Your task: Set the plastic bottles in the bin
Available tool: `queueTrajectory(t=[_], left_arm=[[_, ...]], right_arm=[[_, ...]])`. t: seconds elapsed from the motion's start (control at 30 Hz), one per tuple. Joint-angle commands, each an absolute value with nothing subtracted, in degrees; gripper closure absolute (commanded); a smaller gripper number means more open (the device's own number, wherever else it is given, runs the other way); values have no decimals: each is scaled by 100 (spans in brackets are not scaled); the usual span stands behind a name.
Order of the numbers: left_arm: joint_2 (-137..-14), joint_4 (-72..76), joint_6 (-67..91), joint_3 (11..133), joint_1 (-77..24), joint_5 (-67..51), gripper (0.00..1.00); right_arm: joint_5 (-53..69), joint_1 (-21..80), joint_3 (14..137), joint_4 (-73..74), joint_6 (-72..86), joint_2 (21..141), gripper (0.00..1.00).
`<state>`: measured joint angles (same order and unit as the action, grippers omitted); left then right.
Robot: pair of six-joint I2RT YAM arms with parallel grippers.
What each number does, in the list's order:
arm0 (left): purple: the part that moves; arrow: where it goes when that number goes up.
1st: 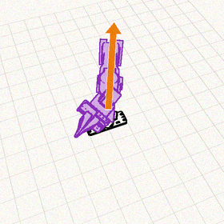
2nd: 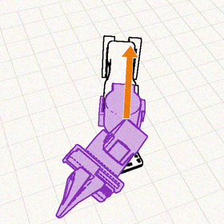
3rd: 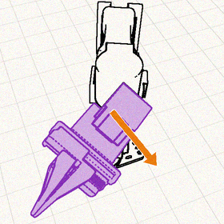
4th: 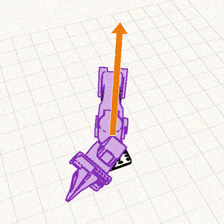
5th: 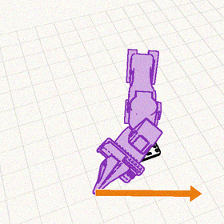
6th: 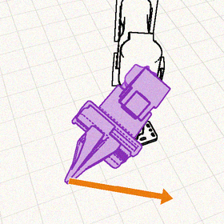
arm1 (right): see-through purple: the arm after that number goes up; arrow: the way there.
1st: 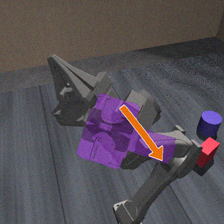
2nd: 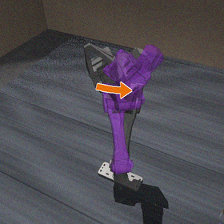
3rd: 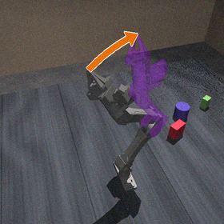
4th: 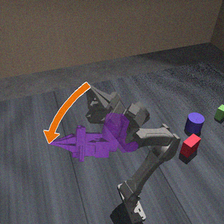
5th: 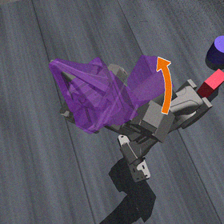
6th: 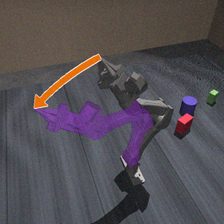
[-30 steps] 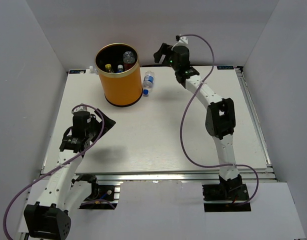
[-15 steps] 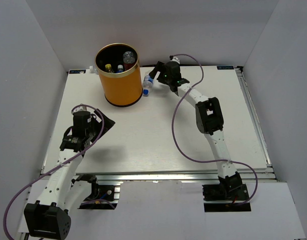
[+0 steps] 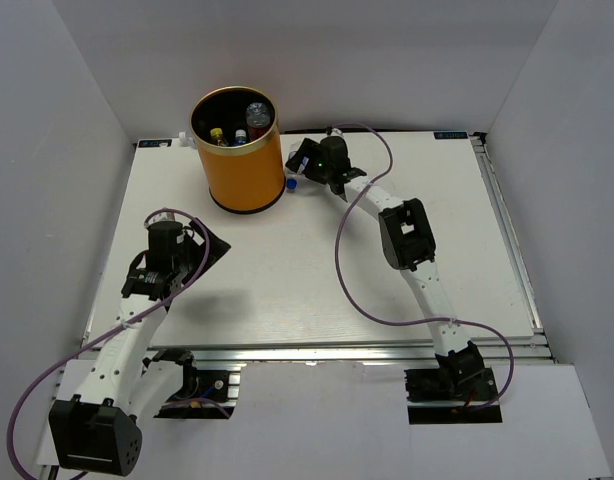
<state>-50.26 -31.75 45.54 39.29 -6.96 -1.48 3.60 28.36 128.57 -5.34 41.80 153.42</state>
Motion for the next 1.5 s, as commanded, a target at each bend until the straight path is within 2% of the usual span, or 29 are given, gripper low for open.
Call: queueTrajectory(t=[0.0,0.07,0.13,0.17,0.2,0.3,0.57,0.73,0.87,0.9,0.97,1.07,1.1,1.13,1.2,1.47], left_arm=[[-4966,-3199,4544,4025,-712,-79,2],[-4940,-3208,4562,4025,-712,-79,2],[-4931,-3234,4553,4052,-712,-79,2],[-4931,-3252,4544,4060,-712,-79,2],[-4931,-3269,4561,4087,-712,95,2],[-4904,-3322,4579,4131,-712,132,2],[-4904,-3428,4684,4166,-712,141,2],[-5193,-3279,4852,4131,-712,9,2],[-5396,-3278,4825,4218,-712,-220,2],[-5423,-3304,4808,4245,-712,-255,2],[-5397,-3296,4773,4263,-712,-272,2],[-5283,-3243,4720,4245,-712,-264,2],[-5265,-3243,4711,4263,-712,-264,2],[-5239,-3261,4685,4271,-712,-281,2],[-5186,-3313,4650,4324,-712,-272,2],[-5317,-3419,4868,4526,-703,130,2]], right_arm=[[238,2865,13122,-835,4412,15363,18],[132,2874,13122,-791,4430,15346,22],[105,2874,12982,-817,4465,15293,34],[97,2874,12886,-852,4482,15241,40],[88,2874,12772,-1009,4474,15075,57],[79,2865,12419,-1256,4229,14610,74],[-71,2769,12244,-1467,2761,12905,81],[395,3119,12224,-1820,2374,12551,82],[378,3471,13129,-1669,2057,13137,78],[317,3524,13279,-1705,2048,13261,71],[185,3699,13613,-1880,2083,13560,71],[-279,3963,14008,-2460,1943,13929,49],[-560,4025,14201,-2626,1899,14052,32],[-615,4104,14534,-2680,1916,14149,23],[-834,4148,14485,-2821,1916,14116,11],[-598,4131,13791,-2655,1266,13106,11]])
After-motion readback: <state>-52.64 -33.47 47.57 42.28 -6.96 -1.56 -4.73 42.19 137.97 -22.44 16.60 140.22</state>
